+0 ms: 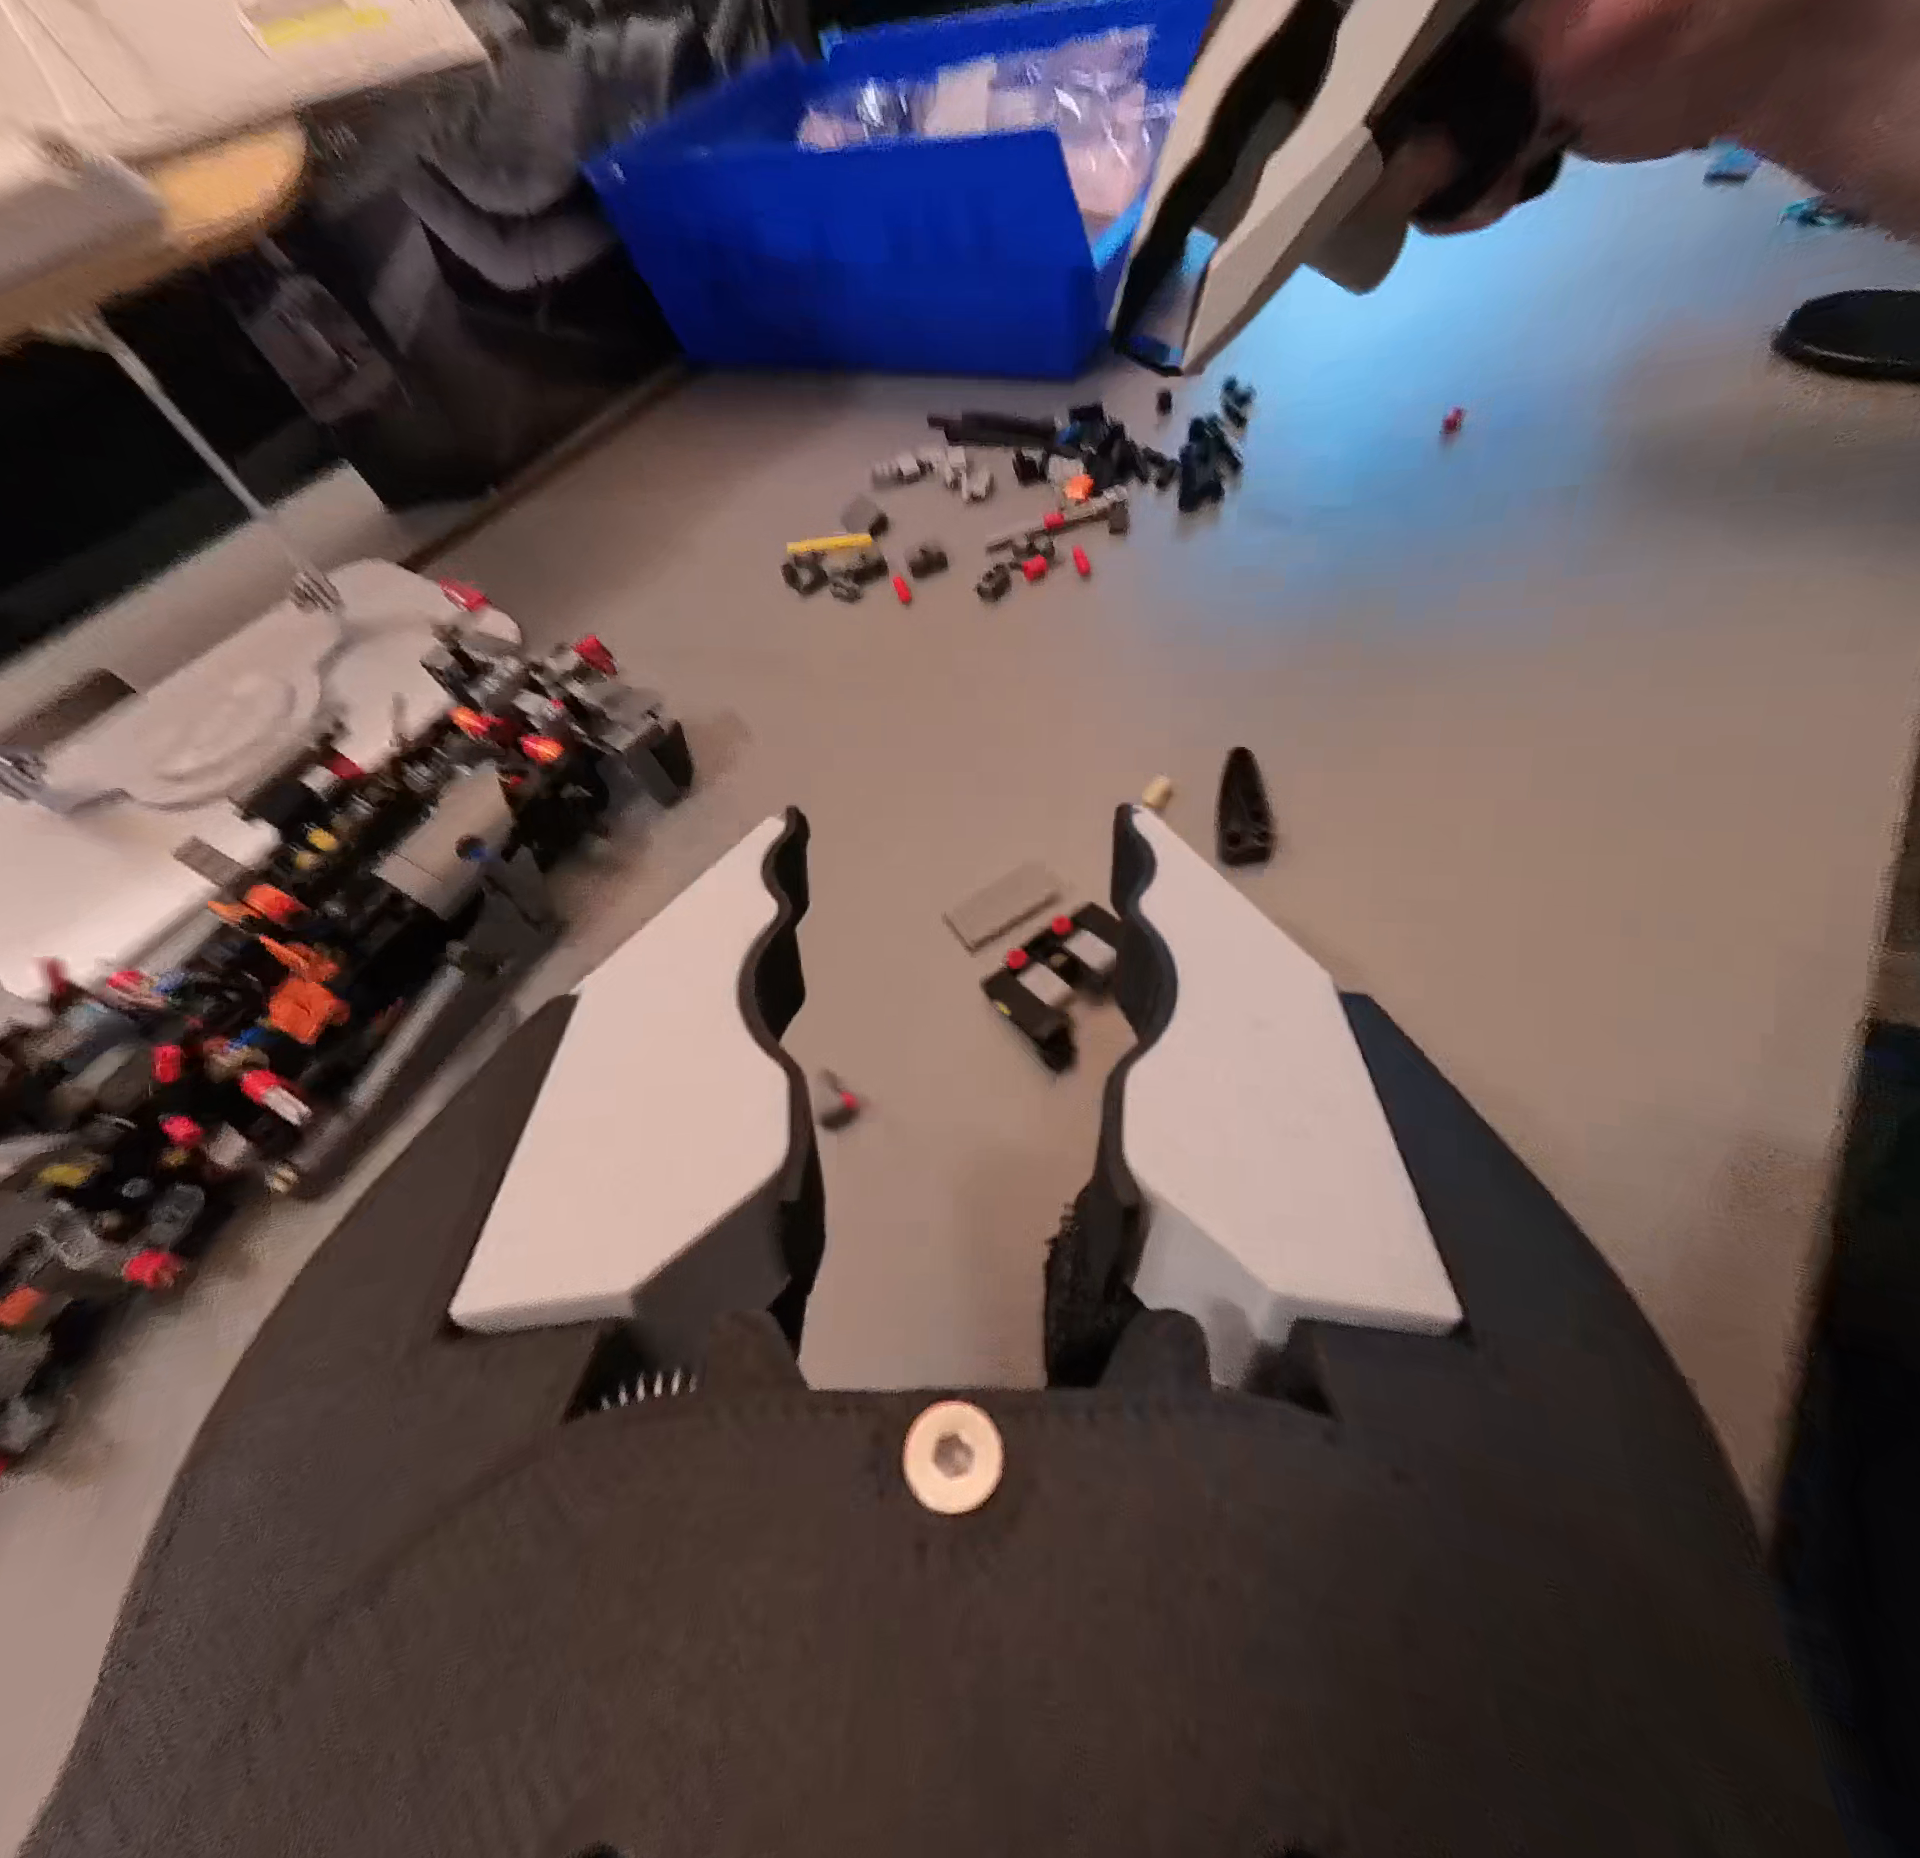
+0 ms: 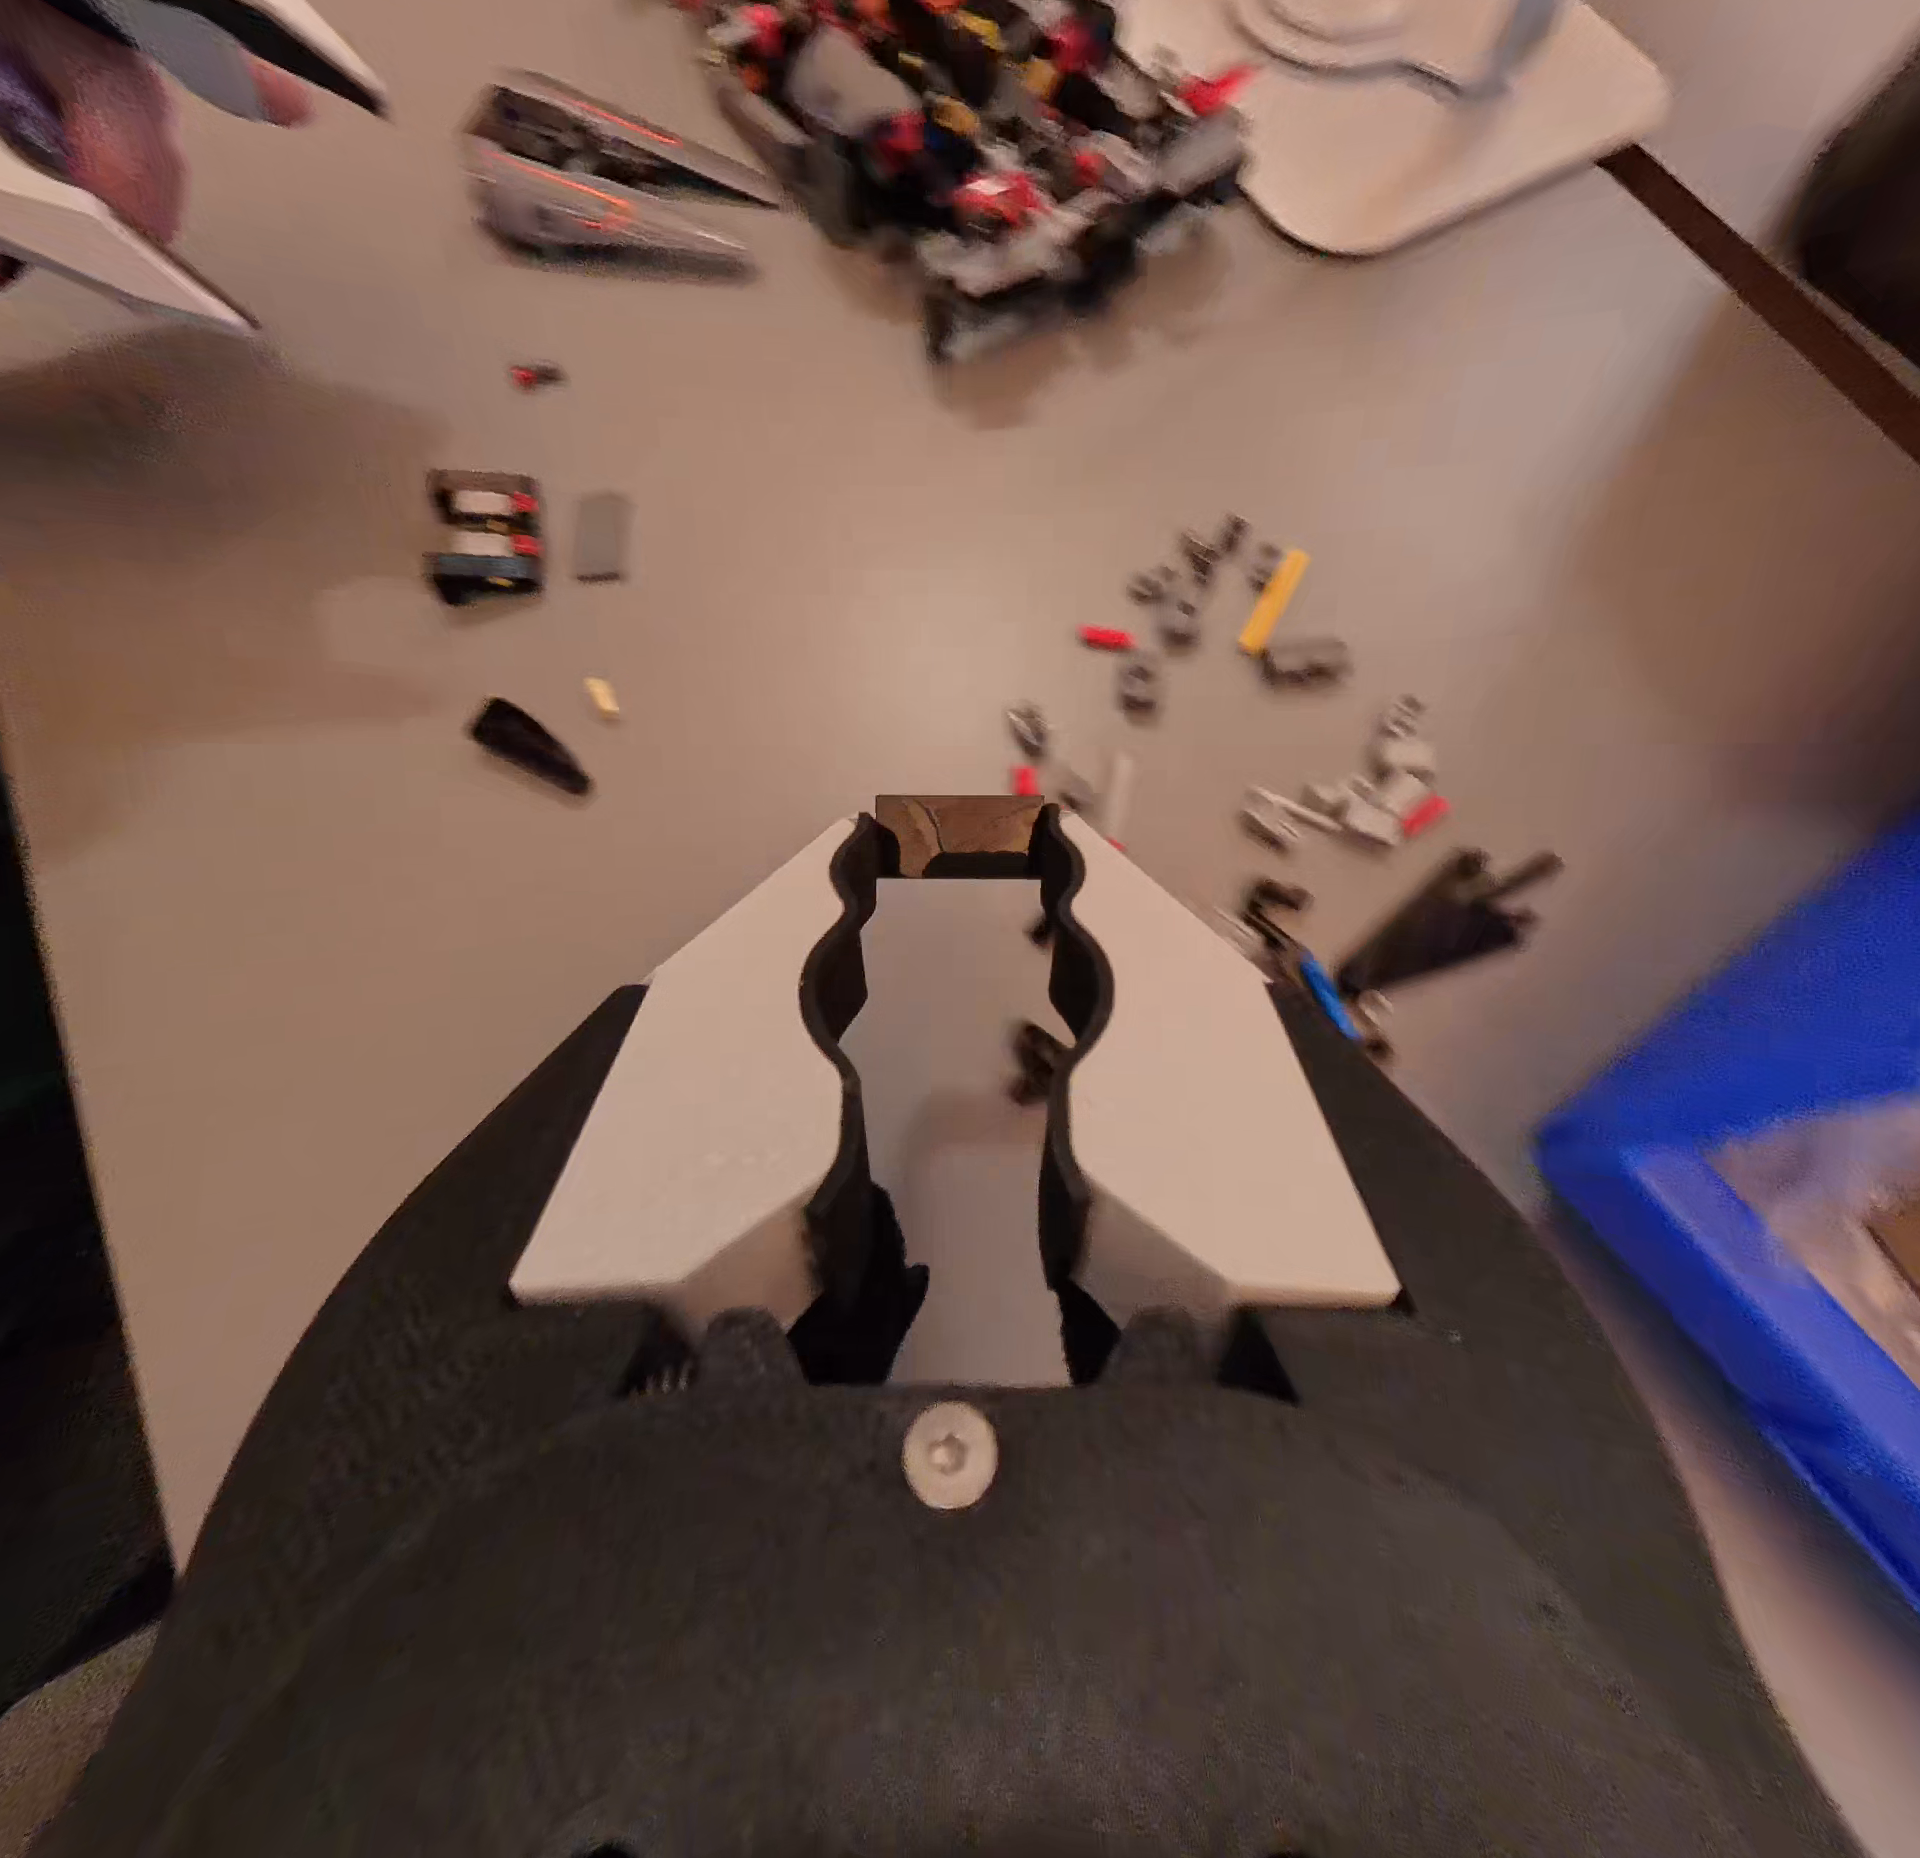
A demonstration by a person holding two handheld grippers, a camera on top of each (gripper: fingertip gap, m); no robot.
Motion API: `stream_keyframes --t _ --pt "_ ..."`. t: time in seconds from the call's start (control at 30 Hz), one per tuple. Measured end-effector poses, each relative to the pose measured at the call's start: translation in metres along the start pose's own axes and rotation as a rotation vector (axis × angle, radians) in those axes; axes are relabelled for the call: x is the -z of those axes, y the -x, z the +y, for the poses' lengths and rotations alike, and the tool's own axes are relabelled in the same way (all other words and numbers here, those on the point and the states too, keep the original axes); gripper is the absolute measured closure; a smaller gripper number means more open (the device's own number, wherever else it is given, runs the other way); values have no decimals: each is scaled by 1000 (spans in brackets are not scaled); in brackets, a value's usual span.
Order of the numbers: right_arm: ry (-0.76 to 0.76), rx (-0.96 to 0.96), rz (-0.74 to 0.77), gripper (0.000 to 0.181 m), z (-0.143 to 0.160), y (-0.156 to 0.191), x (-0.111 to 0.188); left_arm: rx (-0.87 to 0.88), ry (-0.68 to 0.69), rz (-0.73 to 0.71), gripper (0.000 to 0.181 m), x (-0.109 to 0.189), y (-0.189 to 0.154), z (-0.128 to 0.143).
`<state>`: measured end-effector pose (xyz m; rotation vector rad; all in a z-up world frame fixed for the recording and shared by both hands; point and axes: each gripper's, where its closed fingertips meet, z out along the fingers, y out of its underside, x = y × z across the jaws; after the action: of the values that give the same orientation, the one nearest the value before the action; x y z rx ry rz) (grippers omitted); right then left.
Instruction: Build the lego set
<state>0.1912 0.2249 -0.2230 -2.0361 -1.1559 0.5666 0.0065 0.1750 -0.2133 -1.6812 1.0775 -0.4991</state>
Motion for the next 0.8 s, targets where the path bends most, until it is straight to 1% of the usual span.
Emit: stream_keyframes --t 0.07,0.1,0.17,0.2,0.3,0.37,0.4,0.47,0.53,0.7,0.8 --pt "-7 60 -66 151 -10 25 -14 87 105 50 119 0 -17 12" --pt "-13 91 -98 151 -15 37 -21 98 144 34 117 -1 -20 19" --pt "-23 132 -171 152 -25 60 -35 79 236 -45 117 -5 -21 35" --pt "-23 152 -196 151 -28 69 -42 80 261 -64 116 -8 -22 41" --pt "-23 202 -255 152 -34 88 -59 74 336 -86 109 -22 -29 53" --pt "-20 225 -285 152 -36 97 -67 78 380 -99 112 -28 -29 61" --pt "-13 233 -292 152 -36 100 -71 95 388 -98 115 -30 -28 63" --pt "-5 249 -307 152 -34 104 -77 72 408 -126 125 -34 -23 67" --pt "-13 249 -332 152 -34 110 -81 68 415 -117 135 -39 -24 68" --pt "-30 243 -351 152 -34 111 -82 38 408 -57 136 -42 -25 67" --pt "-38 239 -370 152 -34 112 -82 -45 410 7 136 -41 -28 66"
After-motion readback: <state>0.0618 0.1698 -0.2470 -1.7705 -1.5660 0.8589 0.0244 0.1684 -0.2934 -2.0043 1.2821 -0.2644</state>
